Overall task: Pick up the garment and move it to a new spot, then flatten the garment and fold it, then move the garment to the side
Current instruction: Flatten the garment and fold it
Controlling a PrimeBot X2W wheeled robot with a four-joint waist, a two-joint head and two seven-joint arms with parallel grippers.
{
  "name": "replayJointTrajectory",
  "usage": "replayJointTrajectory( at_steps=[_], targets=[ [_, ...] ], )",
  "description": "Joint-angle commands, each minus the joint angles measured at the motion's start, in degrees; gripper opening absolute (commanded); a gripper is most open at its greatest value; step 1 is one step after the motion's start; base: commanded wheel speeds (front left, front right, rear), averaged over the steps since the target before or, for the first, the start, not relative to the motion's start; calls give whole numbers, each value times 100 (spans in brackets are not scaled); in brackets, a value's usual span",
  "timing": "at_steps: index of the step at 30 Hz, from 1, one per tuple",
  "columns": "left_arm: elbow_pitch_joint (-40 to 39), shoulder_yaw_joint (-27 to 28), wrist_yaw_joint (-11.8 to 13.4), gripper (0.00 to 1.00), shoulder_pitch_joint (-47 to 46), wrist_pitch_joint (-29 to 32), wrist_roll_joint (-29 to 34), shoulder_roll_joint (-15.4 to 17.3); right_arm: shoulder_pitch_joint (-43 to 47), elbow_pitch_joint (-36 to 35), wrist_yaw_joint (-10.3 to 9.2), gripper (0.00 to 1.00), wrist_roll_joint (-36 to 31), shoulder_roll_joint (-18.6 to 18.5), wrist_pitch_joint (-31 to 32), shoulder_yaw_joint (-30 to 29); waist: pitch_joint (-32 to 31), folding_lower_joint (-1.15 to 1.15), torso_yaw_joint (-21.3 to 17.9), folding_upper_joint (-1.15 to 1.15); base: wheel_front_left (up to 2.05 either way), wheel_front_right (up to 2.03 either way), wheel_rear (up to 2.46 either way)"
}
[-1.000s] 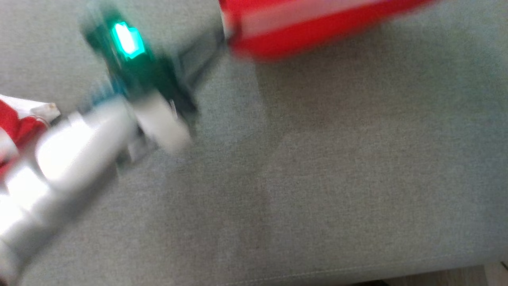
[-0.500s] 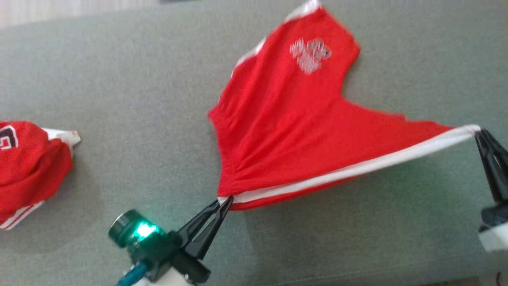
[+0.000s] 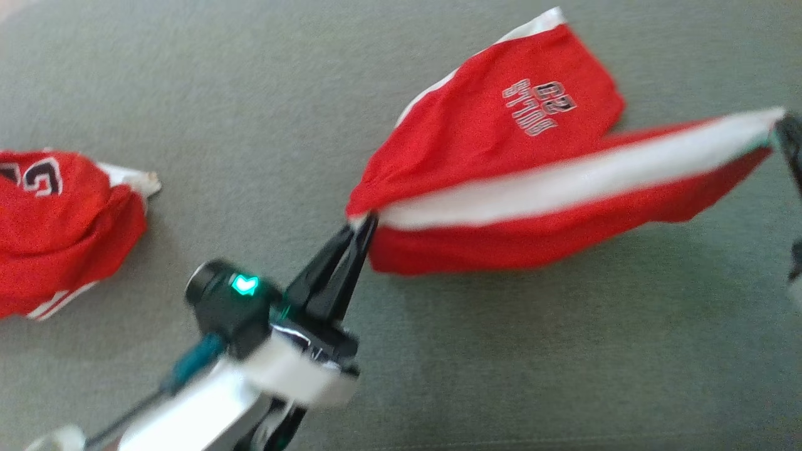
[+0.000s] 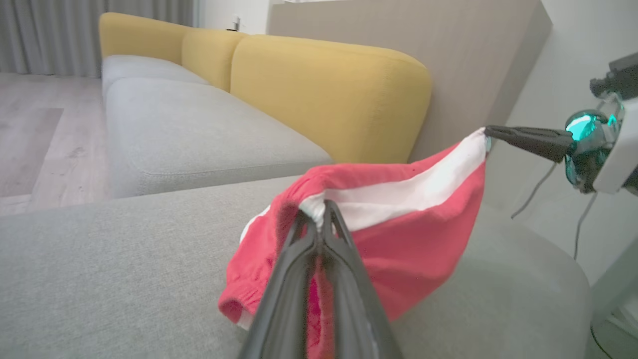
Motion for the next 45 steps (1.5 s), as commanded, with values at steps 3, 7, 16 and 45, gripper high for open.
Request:
replayJointTrajectory(
  at_steps=[3, 7, 16, 45],
  targets=[
    [358, 417, -205, 0, -477, -38, -369, -304, -818, 340, 37, 0, 296, -576, 105, 420, 396, 0, 386, 0, 0, 0, 0],
    [886, 555, -499, 0, -717, -41, -668, -598, -1842, 1017, 37, 0, 514, -939, 114, 1205, 593, 0, 546, 0, 0, 0, 0],
    [1965, 769, -1152, 0, -1242, -27, -1218, -1193, -4011, 2612, 37, 0, 786, -1134, -94, 3034, 993, 0, 901, 0, 0, 0, 0],
    [1229, 2685, -435, 100, 675, -55, 2425, -2697, -4598, 5202, 37, 100, 4014, -959, 277, 4981, 857, 0, 1428, 0, 0, 0, 0]
  ],
)
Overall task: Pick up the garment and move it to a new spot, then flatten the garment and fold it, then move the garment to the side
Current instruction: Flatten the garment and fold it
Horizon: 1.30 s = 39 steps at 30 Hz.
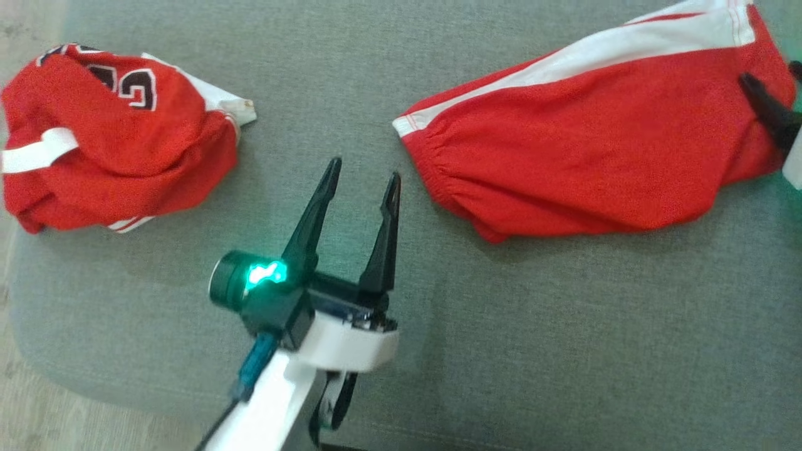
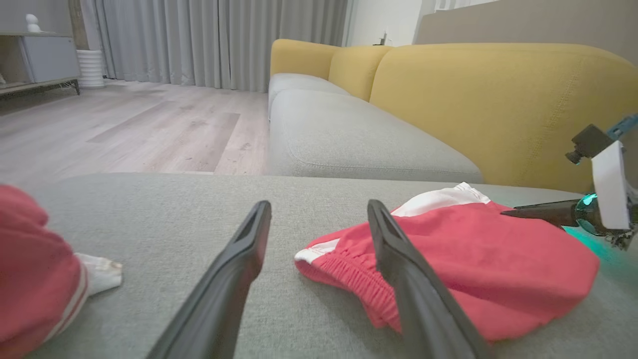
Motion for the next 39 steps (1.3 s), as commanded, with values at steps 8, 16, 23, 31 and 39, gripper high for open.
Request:
replayJointTrajectory(
  at_steps=[8, 16, 23, 31, 39],
  targets=[
    [-519, 511, -100, 100, 364, -29, 515, -78, 196, 585, 37, 47, 12, 51, 4, 28, -162, 1, 102, 0, 0, 0, 0],
    [-537, 724, -254, 100, 549, -29, 687, -121, 226, 627, 37, 0, 200, 275, -230, 59, -399, 1, -120, 0, 0, 0, 0],
    [-510, 890, -361, 100, 711, -29, 838, -131, 456, 986, 37, 0, 382, 292, -689, -59, -752, 1, -726, 0, 0, 0, 0],
    [-462, 965, -481, 100, 833, -29, 924, -138, 679, 1255, 37, 0, 485, -94, -864, -131, -926, 1, -1297, 0, 0, 0, 0],
    [-387, 1012, -550, 100, 836, -29, 936, -147, 362, 958, 37, 0, 496, -34, -975, -287, -1019, 1, -1617, 0, 0, 0, 0]
  ],
)
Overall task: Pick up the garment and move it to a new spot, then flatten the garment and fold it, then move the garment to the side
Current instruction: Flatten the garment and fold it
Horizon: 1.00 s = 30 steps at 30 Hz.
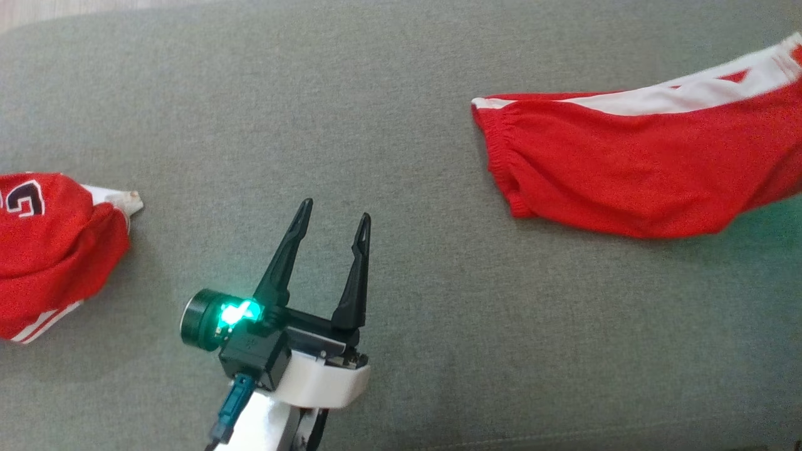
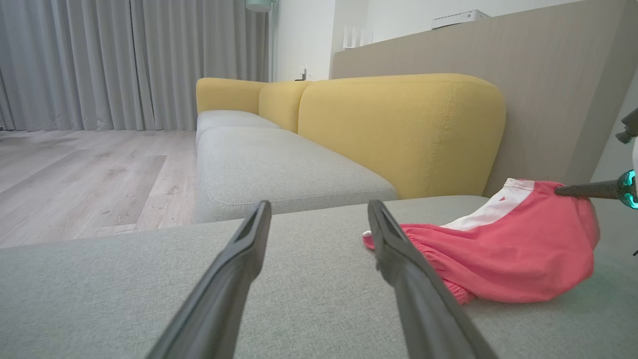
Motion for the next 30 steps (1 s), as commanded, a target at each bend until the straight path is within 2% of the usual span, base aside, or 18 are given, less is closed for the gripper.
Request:
replayJointTrajectory(
  at_steps=[1, 11, 15, 20, 21, 22, 26, 30],
  targets=[
    [-158, 185, -6, 100, -44, -28, 19, -23, -87, -186, 37, 0, 67, -114, -46, -45, -51, 0, -40, 0, 0, 0, 0],
    [-48, 143, -32, 100, 31, -28, -31, -31, -112, -1809, 37, 0, 139, 378, 265, -217, -276, 0, 53, 0, 0, 0, 0],
    [-48, 100, -10, 100, 28, -28, -112, -32, 42, -2303, 37, 0, 39, 743, 479, -239, -296, 0, 178, 0, 0, 0, 0],
    [-32, 25, 30, 100, -13, -28, -204, -33, 347, -2618, 37, 0, -226, 1373, 727, -241, -281, 0, 368, 0, 0, 0, 0],
    [-32, 14, 41, 100, -26, -28, -222, -33, 396, -2624, 37, 26, -338, 1464, 744, -260, -267, 0, 406, 0, 0, 0, 0],
    [-31, 0, 50, 100, -39, -28, -242, -33, 443, -2606, 37, 99, -458, 1550, 753, -304, -256, 0, 442, 0, 0, 0, 0],
    [-29, -35, 101, 100, -61, -28, -314, -33, 574, -2564, 37, 100, -946, 1744, 507, -794, -279, 0, 554, 0, 0, 0, 0],
    [4, 18, 152, 100, 44, -28, -326, -33, 830, -2668, 37, 100, -1398, 1661, 140, -1479, -463, 0, 568, 0, 0, 0, 0]
  ],
)
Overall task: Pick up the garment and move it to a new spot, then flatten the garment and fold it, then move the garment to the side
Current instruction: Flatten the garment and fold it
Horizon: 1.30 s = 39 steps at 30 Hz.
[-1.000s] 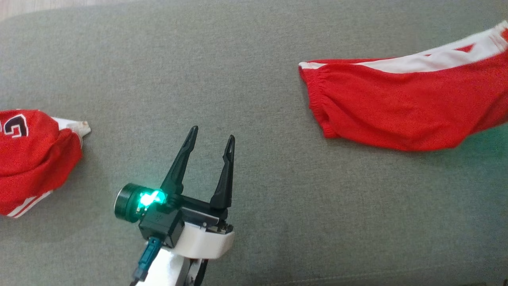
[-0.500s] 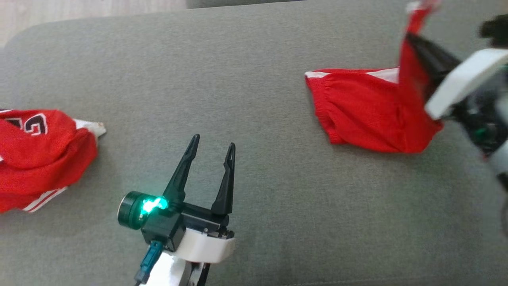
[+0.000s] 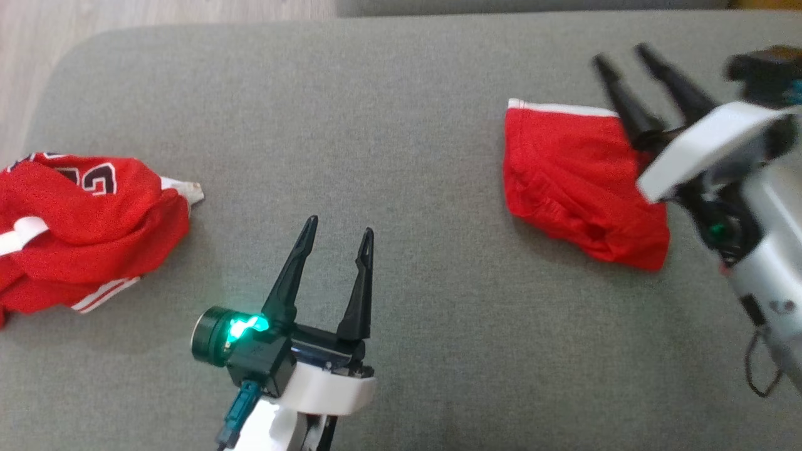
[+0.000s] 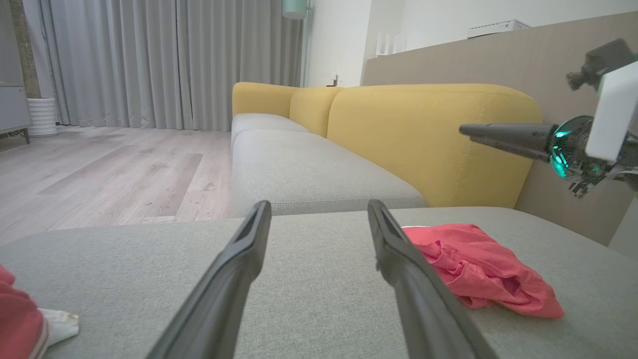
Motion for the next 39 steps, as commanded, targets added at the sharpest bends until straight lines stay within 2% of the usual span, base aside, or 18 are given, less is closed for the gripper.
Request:
replayJointTrajectory(
  at_steps=[1, 6, 9, 14, 15, 16, 22, 29, 34, 39],
  targets=[
    [-160, 212, 41, 100, -27, -29, -10, -30, 292, -257, 39, 100, -166, -136, -186, -329, -159, 0, -14, 0, 0, 0, 0],
    [-157, 440, 87, 100, 229, -29, 23, -30, 1021, -661, 39, 100, -477, -362, -679, -961, -462, 0, -146, 0, 0, 0, 0],
    [-149, 539, 78, 100, 338, -29, 28, -30, 1363, -758, 39, 100, -667, -419, -836, -1065, -586, 0, -200, 0, 0, 0, 0],
    [-184, 733, 45, 100, 598, -29, 24, -30, 2231, -693, 39, 100, -864, -182, -971, -1220, -808, 0, -198, 0, 0, 0, 0],
    [-196, 726, 36, 100, 612, -29, 26, -30, 2303, -700, 39, 42, -831, -161, -913, -1157, -799, 0, -154, 0, 0, 0, 0],
    [-210, 712, 29, 100, 618, -29, 22, -30, 2353, -707, 39, 0, -751, -143, -832, -1090, -783, 0, -96, 0, 0, 0, 0],
    [-219, 558, 22, 100, 557, -29, -51, -30, 2040, -491, 39, 0, -228, -196, -146, -704, -551, 0, 393, 0, 0, 0, 0],
    [-156, 314, 38, 100, 429, -29, -141, -30, 1367, 195, 39, 0, 372, -399, 773, -170, -298, 0, 851, 0, 0, 0, 0],
    [-122, 283, 92, 100, 382, -29, -174, -30, 1246, 436, 39, 0, 793, -559, 1219, 332, -258, 0, 895, 0, 0, 0, 0],
    [-70, 353, 107, 100, 398, -29, -189, -30, 1459, 100, 39, 0, 1499, -567, 1682, 896, -384, 0, 737, 0, 0, 0, 0]
  ],
)
